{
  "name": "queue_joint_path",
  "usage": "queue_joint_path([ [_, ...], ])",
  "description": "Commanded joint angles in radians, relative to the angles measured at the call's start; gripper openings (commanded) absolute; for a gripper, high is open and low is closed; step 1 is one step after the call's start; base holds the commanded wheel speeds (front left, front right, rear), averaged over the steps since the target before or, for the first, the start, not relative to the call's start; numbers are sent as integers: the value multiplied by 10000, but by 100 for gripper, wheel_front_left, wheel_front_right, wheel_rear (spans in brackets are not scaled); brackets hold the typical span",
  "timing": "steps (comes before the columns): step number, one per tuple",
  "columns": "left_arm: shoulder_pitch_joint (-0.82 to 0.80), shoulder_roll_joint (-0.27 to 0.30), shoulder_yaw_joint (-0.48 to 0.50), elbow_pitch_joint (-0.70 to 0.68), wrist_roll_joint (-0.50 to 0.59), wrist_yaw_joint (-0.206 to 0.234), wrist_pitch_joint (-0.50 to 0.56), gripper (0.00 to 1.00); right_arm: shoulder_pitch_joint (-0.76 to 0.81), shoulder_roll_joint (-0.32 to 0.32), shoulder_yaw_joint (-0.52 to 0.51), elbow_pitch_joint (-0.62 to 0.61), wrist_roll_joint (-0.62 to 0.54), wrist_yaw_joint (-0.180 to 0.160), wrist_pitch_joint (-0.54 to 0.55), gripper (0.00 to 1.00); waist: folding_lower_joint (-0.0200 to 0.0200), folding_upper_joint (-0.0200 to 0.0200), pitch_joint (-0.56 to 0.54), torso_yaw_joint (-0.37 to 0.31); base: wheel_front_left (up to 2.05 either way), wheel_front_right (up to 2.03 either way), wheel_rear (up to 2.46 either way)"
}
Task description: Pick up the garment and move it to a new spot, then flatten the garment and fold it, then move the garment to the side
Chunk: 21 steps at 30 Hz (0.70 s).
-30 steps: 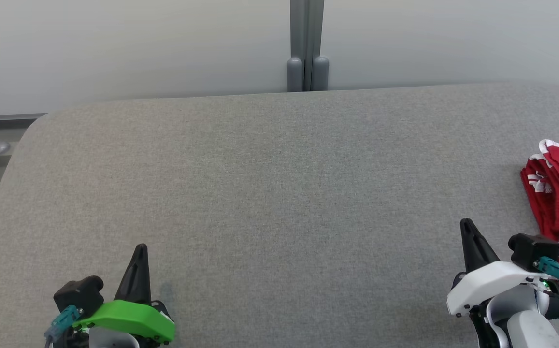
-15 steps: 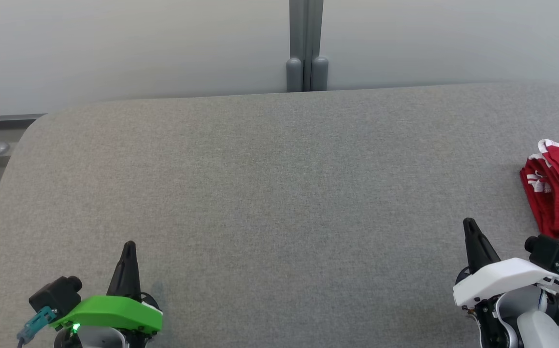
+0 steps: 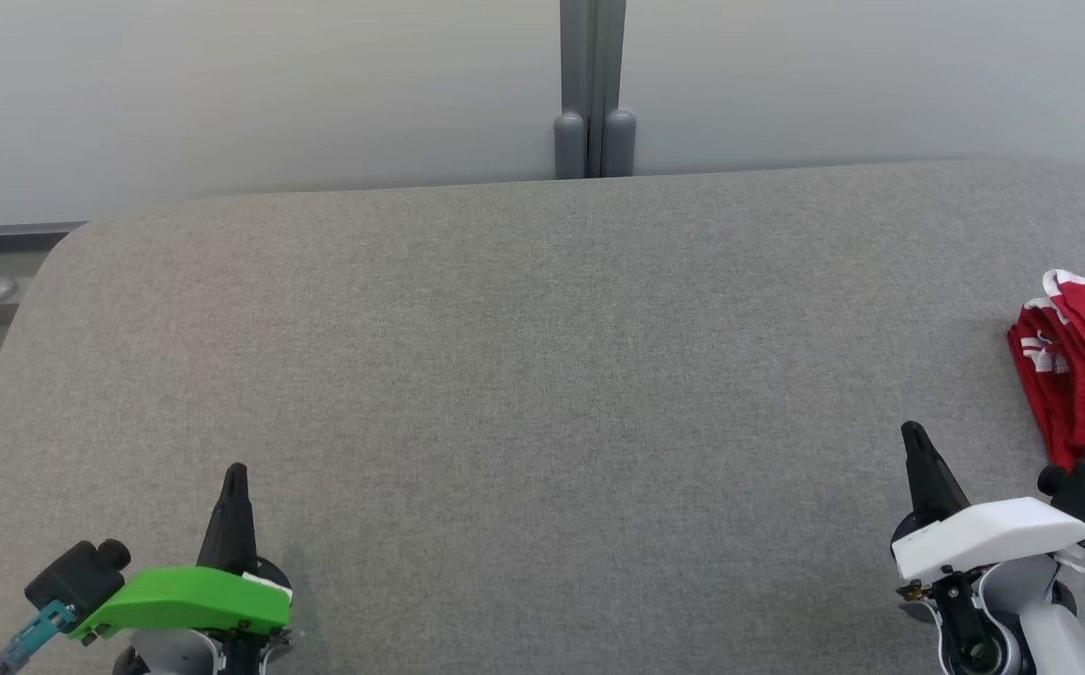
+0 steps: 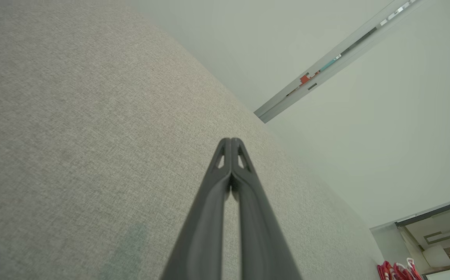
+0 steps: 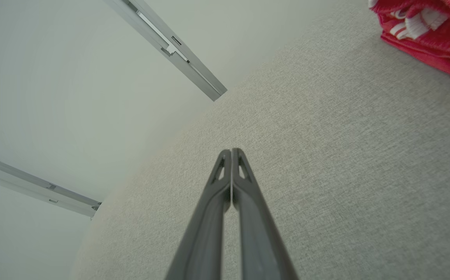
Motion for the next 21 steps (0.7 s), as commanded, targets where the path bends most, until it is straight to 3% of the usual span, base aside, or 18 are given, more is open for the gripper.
queue_joint_path([
  [1,-138,42,75,-181,-338,0,69,0,-199,-44,-35,-163,372,-5,63,0,0,0,-1,-2,0,0,0],
  [21,-149,11,423,-490,-2428,0,708,0,-240,-21,-136,-202,2887,-7,413,0,0,0,-8,-27,0,0,0],
])
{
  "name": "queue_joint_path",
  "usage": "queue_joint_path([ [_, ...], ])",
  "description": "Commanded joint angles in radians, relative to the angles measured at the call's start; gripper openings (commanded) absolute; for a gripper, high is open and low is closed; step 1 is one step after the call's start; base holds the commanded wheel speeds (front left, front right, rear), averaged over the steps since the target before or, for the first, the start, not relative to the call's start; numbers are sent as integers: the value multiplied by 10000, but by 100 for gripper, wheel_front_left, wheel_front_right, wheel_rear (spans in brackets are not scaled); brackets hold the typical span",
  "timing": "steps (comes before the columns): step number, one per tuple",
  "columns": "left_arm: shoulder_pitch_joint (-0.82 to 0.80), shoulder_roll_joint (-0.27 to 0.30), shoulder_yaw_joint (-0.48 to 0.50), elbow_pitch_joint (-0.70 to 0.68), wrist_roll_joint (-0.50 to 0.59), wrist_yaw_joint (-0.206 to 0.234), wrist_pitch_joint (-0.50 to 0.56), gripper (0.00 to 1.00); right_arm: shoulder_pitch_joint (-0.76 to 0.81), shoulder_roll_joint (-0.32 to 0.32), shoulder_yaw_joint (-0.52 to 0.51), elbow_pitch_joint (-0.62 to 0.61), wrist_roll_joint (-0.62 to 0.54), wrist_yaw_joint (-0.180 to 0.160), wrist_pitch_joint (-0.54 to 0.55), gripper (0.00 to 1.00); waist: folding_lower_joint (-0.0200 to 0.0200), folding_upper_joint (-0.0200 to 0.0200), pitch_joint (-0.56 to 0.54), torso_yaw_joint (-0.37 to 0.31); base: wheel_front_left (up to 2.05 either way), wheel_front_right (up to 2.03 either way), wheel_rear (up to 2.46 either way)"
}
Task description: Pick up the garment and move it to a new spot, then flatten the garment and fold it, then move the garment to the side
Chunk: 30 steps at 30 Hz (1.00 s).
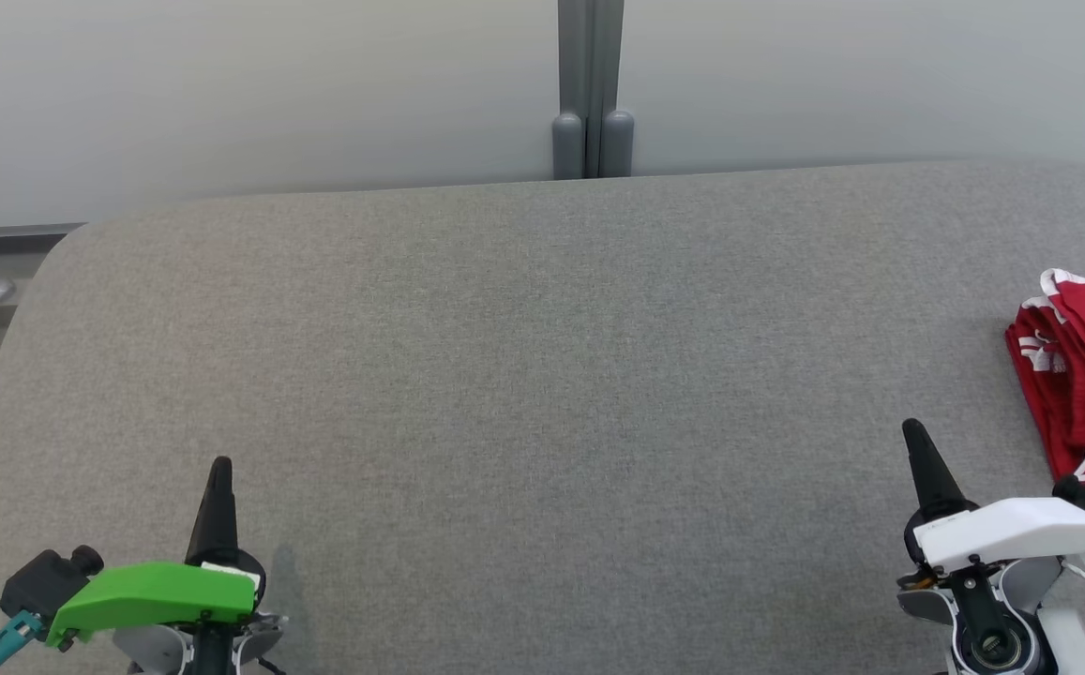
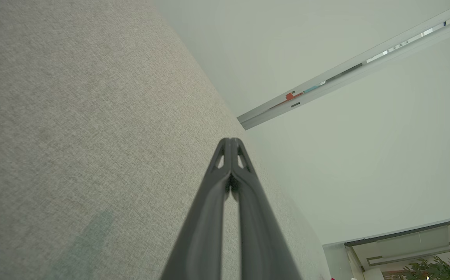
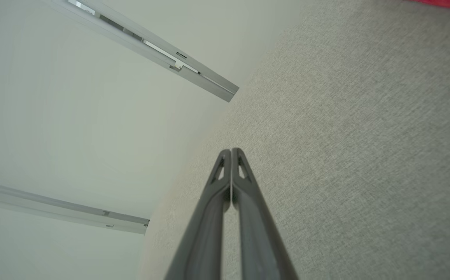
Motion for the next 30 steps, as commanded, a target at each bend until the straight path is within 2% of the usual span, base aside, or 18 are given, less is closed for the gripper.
queue_joint_path([
  [1,-147,31,79,-155,-257,0,71,0,-208,-34,-46,-137,334,-5,49,0,0,0,0,-2,0,0,0],
  [30,-159,-5,484,-510,-2677,0,799,0,-249,-3,-153,-172,3237,-5,456,0,0,0,-11,-38,0,0,0],
])
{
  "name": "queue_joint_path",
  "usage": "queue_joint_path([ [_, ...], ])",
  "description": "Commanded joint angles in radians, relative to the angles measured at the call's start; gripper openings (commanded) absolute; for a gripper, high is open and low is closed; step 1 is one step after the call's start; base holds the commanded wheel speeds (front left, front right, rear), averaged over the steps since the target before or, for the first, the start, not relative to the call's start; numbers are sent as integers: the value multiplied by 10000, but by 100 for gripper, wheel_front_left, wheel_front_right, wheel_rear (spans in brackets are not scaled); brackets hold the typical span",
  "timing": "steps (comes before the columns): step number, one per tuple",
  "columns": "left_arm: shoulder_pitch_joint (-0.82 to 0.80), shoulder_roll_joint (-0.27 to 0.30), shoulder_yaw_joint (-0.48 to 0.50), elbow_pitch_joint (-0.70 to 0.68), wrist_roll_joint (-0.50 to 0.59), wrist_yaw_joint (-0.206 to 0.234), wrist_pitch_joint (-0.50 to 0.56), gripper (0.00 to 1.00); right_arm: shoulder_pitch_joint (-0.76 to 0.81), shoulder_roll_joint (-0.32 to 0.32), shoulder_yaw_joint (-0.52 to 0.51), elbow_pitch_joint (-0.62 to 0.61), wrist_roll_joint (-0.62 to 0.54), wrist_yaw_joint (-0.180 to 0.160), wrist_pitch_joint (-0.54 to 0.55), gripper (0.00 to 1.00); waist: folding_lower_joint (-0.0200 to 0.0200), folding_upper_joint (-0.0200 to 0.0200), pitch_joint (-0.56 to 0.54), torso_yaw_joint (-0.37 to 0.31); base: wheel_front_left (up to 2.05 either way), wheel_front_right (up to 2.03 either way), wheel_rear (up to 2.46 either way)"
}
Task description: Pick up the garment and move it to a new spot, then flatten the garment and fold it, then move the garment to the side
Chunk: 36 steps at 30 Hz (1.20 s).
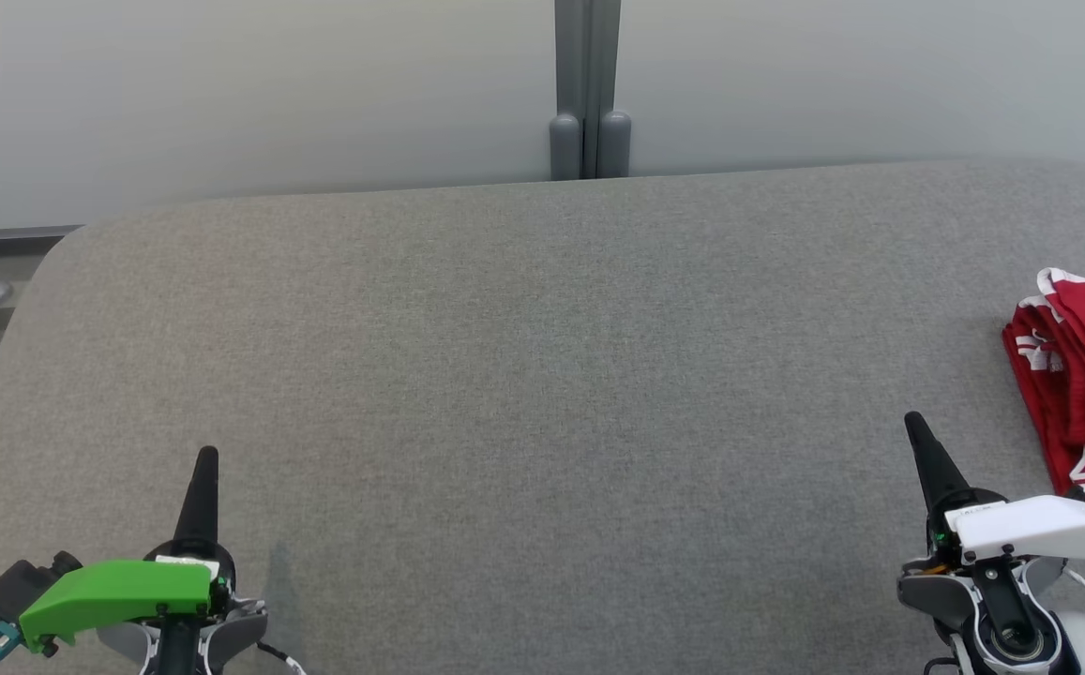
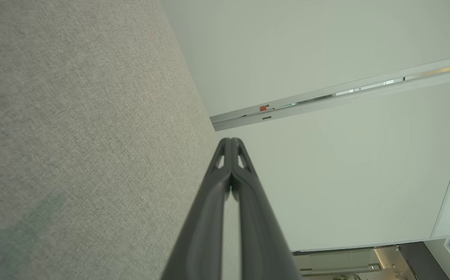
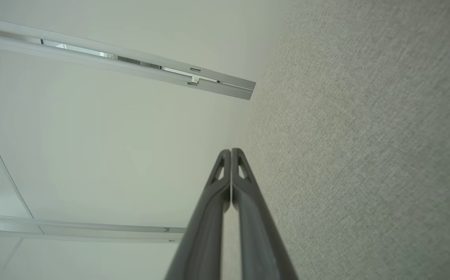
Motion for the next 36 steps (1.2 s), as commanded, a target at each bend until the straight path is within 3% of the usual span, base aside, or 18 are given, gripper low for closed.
queue_joint_path([
  [1,-150,21,86,-125,-196,0,46,0,-192,-15,-26,-93,267,3,52,0,0,0,-1,-2,0,0,0],
  [36,-143,-18,444,-433,-2461,0,716,0,-178,16,-128,-121,2946,2,424,0,0,0,-14,-46,0,0,0],
])
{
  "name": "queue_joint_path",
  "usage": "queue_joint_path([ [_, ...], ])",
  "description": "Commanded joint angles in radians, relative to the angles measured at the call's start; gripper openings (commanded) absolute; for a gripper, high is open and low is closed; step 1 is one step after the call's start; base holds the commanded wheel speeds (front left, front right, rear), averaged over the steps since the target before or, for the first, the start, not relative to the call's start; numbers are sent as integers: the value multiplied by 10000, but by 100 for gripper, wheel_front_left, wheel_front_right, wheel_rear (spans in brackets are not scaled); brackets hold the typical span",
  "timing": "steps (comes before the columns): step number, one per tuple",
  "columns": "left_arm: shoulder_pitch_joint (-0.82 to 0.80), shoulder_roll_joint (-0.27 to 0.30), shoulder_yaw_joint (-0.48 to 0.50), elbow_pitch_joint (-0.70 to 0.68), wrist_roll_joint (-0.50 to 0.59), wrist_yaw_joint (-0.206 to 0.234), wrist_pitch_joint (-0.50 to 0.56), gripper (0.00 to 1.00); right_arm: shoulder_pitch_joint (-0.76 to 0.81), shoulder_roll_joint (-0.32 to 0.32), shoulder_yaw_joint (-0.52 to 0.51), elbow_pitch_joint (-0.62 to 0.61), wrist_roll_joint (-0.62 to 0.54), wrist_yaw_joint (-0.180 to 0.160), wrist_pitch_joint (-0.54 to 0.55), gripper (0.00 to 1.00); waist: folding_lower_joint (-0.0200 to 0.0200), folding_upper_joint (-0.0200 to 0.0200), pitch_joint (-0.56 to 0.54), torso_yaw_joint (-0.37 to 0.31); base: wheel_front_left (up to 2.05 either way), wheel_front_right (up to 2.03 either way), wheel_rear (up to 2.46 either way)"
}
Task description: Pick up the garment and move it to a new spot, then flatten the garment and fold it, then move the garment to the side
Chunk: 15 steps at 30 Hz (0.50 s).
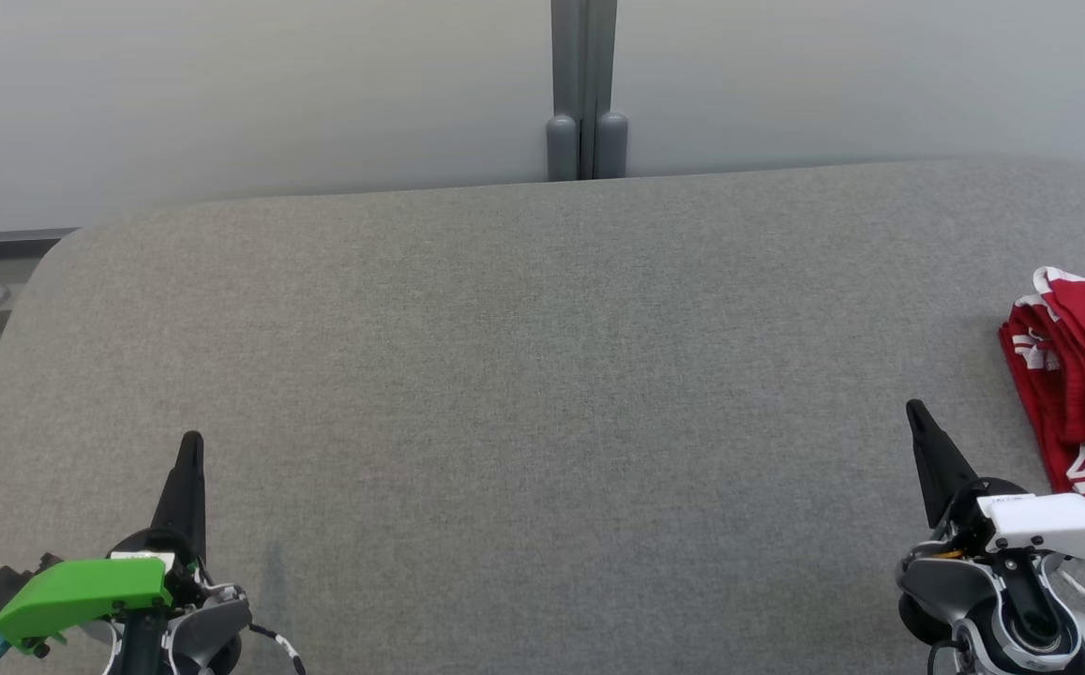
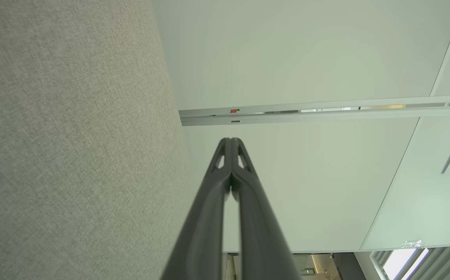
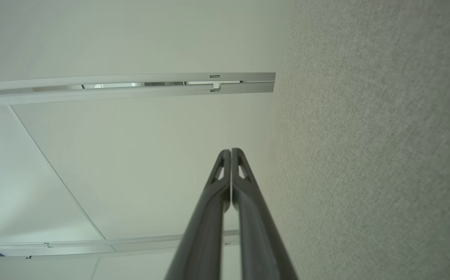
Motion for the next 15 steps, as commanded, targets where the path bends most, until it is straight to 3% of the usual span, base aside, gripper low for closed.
queue_joint_path([
  [1,-110,3,60,-58,-216,0,39,0,-64,2,-24,-58,205,4,45,0,0,0,-1,-2,0,0,0],
  [15,-109,3,58,-52,-209,0,55,0,-63,2,-23,-55,232,4,57,0,0,0,-1,-3,0,0,0],
])
